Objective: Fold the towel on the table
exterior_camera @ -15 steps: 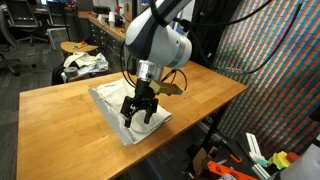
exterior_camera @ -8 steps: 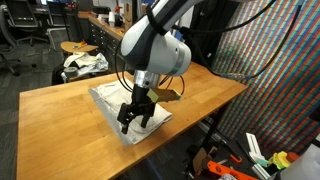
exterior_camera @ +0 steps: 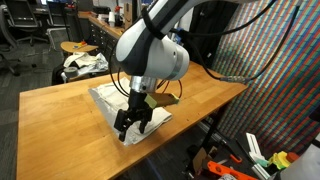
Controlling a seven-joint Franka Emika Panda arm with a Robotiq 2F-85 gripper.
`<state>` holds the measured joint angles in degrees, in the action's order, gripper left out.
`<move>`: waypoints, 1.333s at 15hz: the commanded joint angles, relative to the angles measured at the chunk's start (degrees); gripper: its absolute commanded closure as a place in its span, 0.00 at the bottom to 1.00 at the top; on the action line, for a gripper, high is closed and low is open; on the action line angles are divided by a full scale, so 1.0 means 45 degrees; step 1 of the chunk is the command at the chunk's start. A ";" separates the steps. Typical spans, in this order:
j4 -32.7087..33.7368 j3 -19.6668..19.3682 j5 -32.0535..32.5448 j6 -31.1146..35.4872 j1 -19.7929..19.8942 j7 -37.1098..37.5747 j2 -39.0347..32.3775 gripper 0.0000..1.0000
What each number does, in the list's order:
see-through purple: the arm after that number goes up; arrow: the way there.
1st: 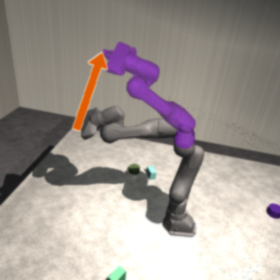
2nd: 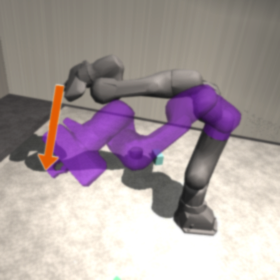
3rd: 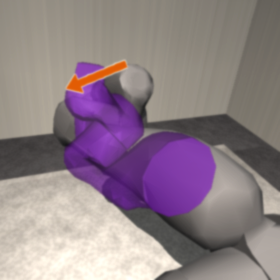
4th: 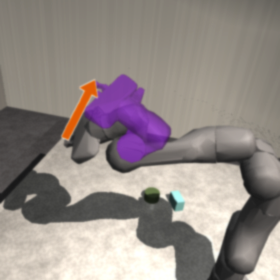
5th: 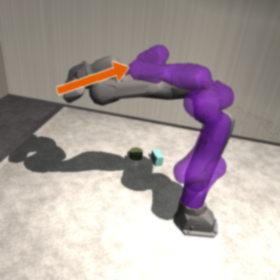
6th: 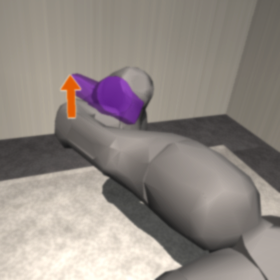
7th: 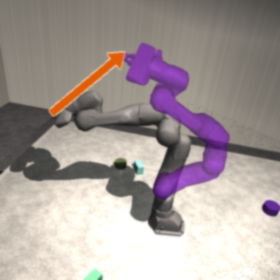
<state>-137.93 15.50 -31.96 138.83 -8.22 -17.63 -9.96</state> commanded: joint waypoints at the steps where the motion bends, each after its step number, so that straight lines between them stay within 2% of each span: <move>1: -0.0105 0.0231 -0.0480 0.0228 -0.0147 -0.0260 0.0185 0.00; 13: 0.0211 0.0569 -0.0536 -0.0129 -0.0380 -0.0042 0.0066 0.00; 20: 0.0491 -0.0122 -0.0338 -0.2066 -0.0055 0.0305 0.1780 0.00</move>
<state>-136.31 16.44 -32.77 134.17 -9.13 -17.07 -6.79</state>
